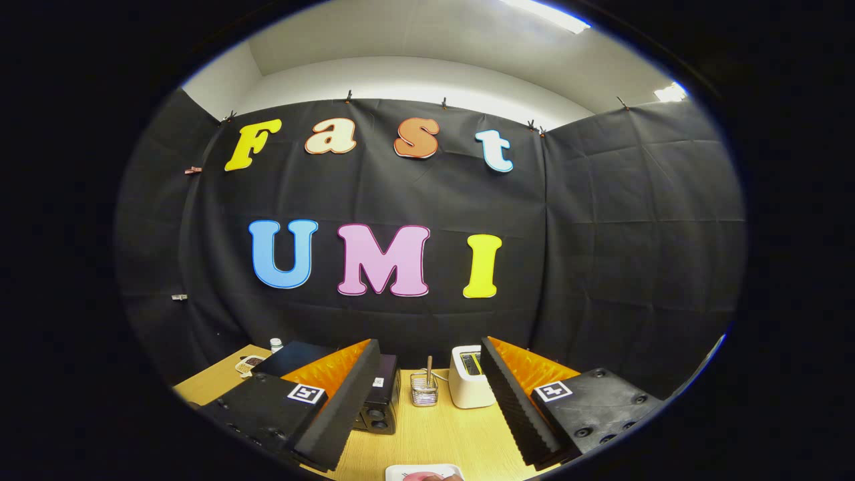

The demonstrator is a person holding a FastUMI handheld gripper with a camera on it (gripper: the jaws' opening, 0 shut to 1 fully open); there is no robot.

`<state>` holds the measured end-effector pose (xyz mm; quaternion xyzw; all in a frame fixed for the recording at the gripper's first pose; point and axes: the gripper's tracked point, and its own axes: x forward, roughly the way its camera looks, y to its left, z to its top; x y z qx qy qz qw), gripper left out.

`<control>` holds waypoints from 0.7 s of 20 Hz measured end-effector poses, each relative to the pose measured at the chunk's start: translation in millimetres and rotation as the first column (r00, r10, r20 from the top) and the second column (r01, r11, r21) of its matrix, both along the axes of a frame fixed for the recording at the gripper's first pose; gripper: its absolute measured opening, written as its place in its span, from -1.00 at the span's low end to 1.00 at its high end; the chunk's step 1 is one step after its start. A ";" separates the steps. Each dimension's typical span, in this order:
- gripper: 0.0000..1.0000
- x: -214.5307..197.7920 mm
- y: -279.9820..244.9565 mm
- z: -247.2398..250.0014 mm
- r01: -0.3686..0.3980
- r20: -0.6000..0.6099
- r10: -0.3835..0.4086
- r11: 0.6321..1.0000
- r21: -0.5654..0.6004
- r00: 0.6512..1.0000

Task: Open the toaster oven, put the food inside, and close the toaster oven door.

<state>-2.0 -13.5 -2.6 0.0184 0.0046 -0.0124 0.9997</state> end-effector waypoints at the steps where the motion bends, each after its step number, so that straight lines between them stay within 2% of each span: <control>1: 0.95 0.8 -0.9 -0.8 0.001 -0.003 -0.001 1.000 0.002 1.000; 8: 0.95 0.6 -1.1 -5.7 0.000 -0.007 0.000 1.000 0.002 1.000; 14: 0.95 2.5 34.1 -7.7 -0.066 -0.018 0.066 0.998 0.022 0.998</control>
